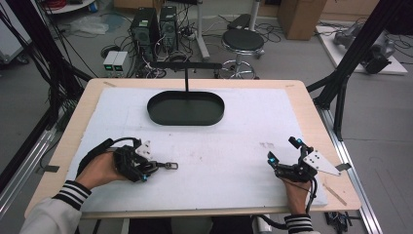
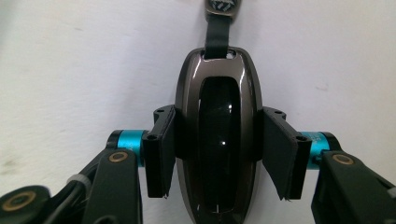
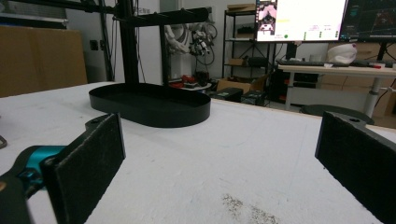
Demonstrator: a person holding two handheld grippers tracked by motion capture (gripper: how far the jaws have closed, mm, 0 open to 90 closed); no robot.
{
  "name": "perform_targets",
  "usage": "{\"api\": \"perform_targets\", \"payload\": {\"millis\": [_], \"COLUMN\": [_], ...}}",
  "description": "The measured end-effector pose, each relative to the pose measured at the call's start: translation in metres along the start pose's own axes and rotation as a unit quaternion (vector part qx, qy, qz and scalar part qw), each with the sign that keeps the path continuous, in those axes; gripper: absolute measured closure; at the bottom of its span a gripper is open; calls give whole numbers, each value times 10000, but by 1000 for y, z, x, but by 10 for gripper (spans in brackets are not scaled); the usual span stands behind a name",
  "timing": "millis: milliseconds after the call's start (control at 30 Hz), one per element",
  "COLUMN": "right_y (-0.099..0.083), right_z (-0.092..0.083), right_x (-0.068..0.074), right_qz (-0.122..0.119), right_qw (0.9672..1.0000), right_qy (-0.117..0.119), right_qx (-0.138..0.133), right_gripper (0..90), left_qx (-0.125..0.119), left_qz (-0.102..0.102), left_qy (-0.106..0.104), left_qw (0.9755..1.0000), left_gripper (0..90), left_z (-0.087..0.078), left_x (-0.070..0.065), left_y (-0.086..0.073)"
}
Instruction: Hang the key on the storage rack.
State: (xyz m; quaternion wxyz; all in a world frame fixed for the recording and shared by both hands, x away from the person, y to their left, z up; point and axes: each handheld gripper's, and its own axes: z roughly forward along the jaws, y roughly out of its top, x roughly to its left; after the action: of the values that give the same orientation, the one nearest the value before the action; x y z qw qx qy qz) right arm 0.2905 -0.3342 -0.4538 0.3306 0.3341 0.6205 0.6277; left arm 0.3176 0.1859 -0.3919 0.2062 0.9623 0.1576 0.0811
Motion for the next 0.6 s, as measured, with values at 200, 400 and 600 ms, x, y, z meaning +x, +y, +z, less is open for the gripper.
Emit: {"api": "perform_targets", "payload": {"millis": [200,400,600], "right_y": [0,0,0], "right_z": [0,0,0], "right_x": [0,0,0], "right_qz": [10,9,7], "right_qw": [10000,10000,10000], "right_qy": [2,3,4], "right_qx": [9,15,17], "right_gripper": [5,5,5], "left_qx": [-645,-963,-1401], "left_qz": [-469,-731,-1256], "left_qy": [191,598,800], "left_qw": [9966,9909,9789], "left_gripper": [488,489,488], "left_z": [-17,-27,-39], "left_x": [13,20,34], "left_y": [-3,-5,-4]}}
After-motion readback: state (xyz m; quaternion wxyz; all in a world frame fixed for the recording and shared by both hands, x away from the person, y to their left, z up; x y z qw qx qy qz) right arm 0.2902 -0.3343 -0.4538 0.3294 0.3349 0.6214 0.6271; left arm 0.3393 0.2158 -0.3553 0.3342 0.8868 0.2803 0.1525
